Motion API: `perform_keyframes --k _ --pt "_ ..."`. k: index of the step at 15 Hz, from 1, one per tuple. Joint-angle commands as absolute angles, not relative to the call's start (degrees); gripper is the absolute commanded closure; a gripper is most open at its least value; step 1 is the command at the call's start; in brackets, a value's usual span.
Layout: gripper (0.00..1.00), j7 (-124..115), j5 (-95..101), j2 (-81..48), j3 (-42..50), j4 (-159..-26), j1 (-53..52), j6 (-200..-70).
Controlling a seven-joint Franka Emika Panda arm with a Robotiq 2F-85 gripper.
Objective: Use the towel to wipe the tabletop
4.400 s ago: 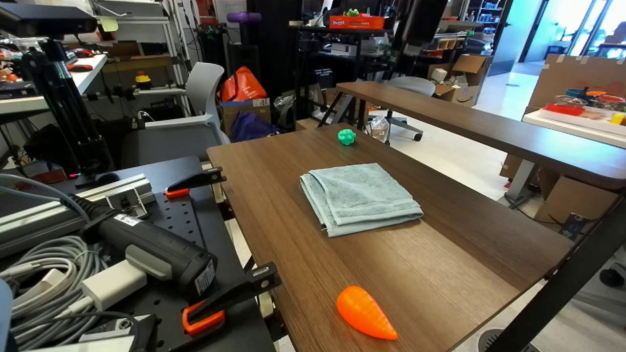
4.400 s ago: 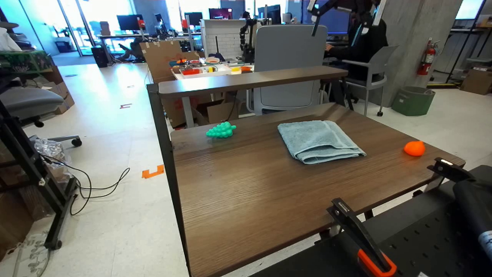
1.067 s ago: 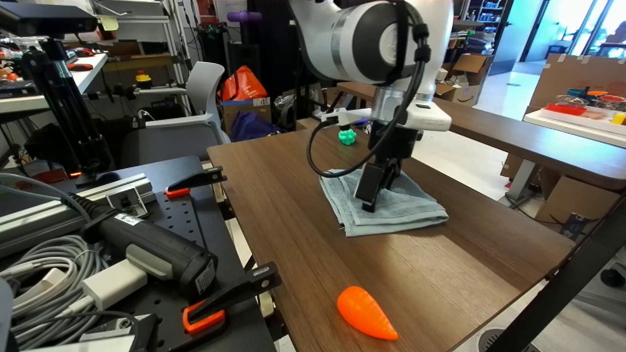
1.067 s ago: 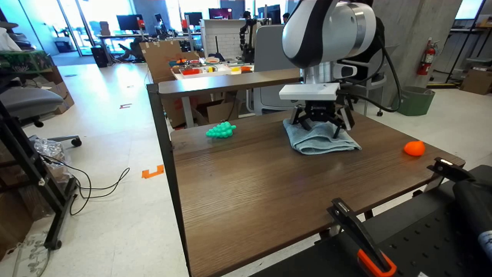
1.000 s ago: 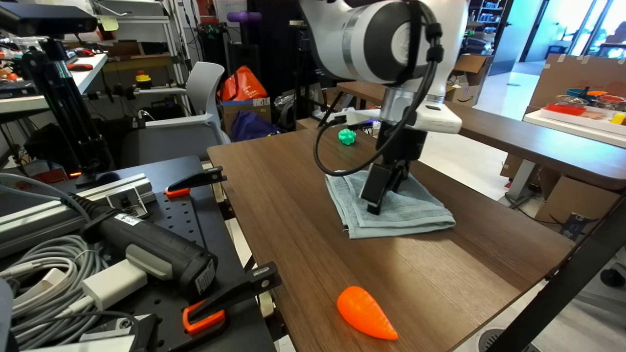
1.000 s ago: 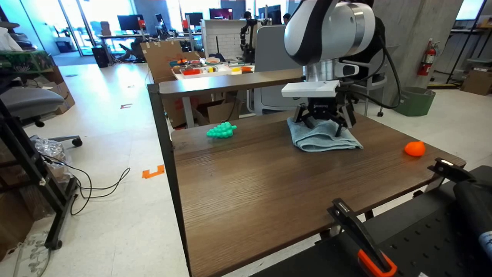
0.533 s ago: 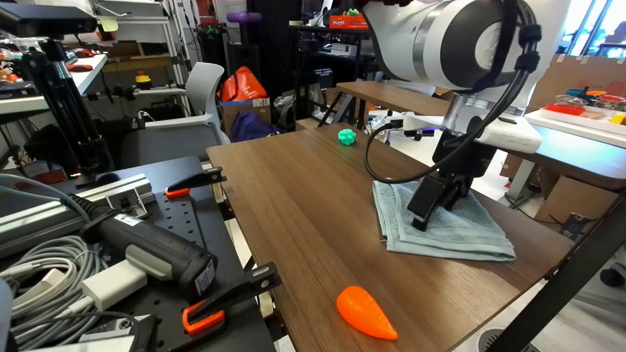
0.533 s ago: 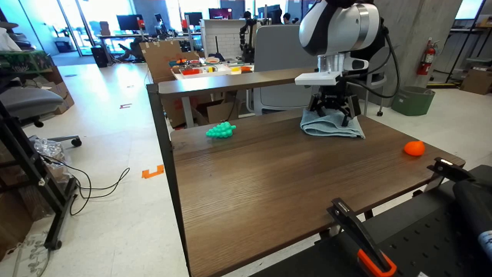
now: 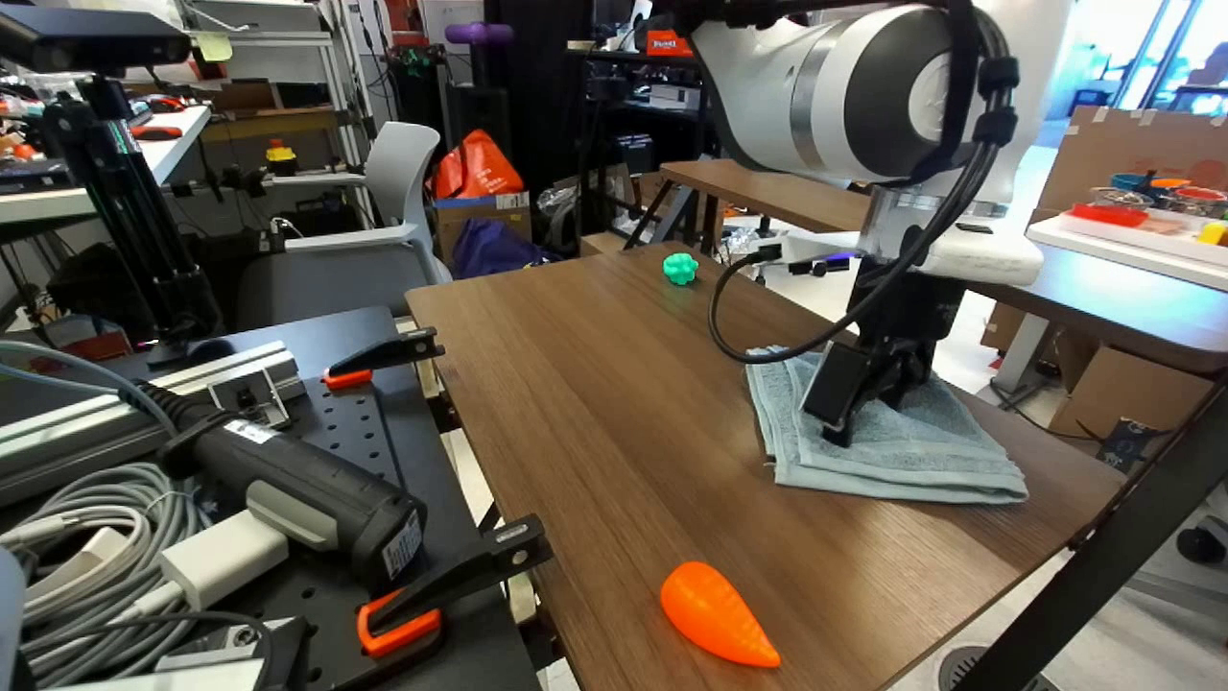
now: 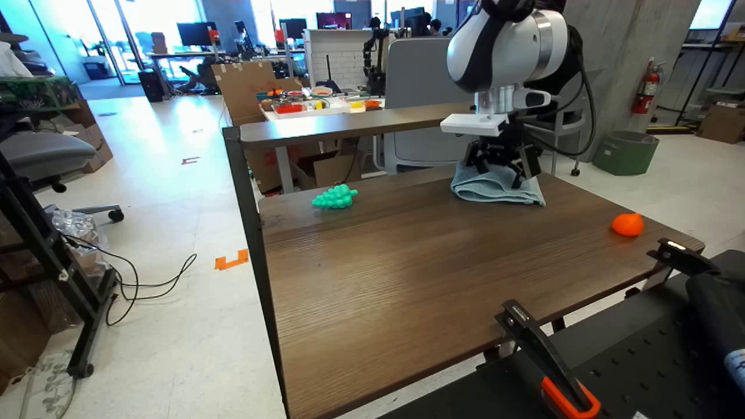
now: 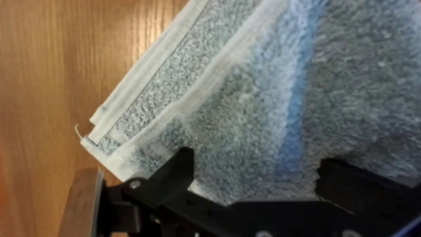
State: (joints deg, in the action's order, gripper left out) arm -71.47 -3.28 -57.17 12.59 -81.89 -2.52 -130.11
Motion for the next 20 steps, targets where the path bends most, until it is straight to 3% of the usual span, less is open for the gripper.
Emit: perform_keyframes --k 1,6,12,20 --pt "0.00 -79.7 -1.3 -61.3 16.2 -79.8 -4.1 -137.1" --pt "0.00 -89.4 1.3 -62.6 21.1 -77.3 -4.7 -131.6" --pt "0.00 -85.6 12.3 -55.5 23.2 -90.1 -5.7 -131.0" --pt "0.00 -78.6 9.7 -53.2 14.8 -93.5 -2.6 -141.5"
